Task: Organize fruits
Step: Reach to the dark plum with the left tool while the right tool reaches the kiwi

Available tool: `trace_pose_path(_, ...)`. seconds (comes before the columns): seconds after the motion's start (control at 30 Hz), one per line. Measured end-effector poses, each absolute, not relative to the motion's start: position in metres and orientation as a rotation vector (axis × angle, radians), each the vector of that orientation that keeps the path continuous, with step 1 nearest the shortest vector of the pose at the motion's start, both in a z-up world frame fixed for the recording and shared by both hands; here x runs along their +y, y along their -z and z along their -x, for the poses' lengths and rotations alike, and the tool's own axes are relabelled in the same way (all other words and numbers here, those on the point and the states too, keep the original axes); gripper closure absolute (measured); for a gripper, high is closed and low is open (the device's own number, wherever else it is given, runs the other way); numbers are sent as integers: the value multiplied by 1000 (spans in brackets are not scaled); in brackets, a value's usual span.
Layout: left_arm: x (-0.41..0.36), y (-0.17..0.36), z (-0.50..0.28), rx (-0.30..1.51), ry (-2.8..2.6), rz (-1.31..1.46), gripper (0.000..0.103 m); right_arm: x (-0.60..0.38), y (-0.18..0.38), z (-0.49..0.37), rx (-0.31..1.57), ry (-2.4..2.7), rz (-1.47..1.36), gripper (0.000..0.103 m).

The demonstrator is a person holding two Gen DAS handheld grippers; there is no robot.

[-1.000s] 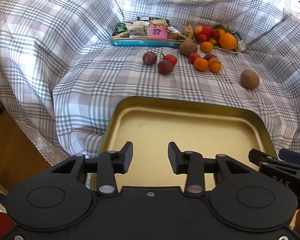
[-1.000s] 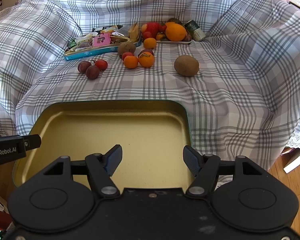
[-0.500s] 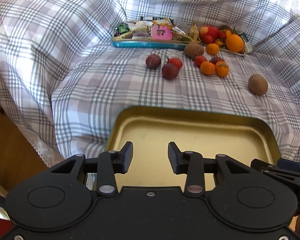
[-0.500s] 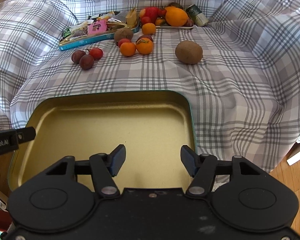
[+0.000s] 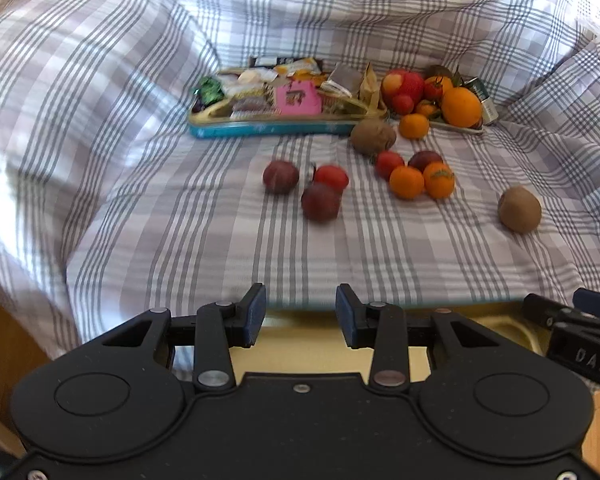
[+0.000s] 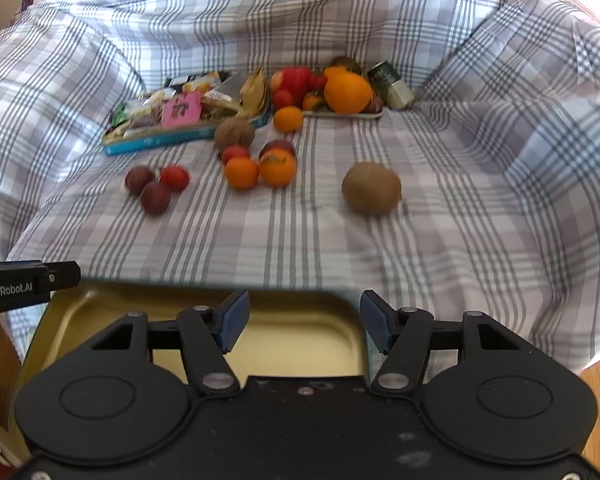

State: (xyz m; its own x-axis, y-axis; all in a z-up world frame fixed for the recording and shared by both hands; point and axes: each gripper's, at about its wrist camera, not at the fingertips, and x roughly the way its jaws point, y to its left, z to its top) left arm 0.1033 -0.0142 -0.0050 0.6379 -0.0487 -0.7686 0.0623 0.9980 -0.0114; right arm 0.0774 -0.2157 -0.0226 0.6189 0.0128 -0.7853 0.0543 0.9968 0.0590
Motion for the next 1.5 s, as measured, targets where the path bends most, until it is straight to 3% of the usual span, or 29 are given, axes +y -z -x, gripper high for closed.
trace_pose_path(0.27,-28,10,-144,821,118,-85,56,-240,31,-126,904,86,-121,37)
trace_pose_path(0.73,-35,42,-205,898,90,-91,56,-269,60,-186,925,182,-152,34)
trace_pose_path(1.5,-34,70,-239,974,61,-7,52,-270,104,-234,960,206,-152,29)
